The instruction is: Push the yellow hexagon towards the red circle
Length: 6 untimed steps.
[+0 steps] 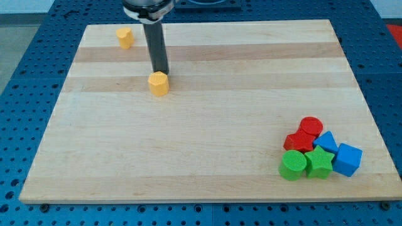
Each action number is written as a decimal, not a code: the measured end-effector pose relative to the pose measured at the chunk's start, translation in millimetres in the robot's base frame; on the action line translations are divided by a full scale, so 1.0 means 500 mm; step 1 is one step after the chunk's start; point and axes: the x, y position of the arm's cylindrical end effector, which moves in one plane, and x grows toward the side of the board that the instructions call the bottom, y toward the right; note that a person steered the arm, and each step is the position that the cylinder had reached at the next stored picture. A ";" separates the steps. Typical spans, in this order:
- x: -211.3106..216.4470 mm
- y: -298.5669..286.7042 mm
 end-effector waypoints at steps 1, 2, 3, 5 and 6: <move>0.024 -0.023; 0.090 -0.018; 0.167 0.001; 0.238 0.017; 0.238 0.023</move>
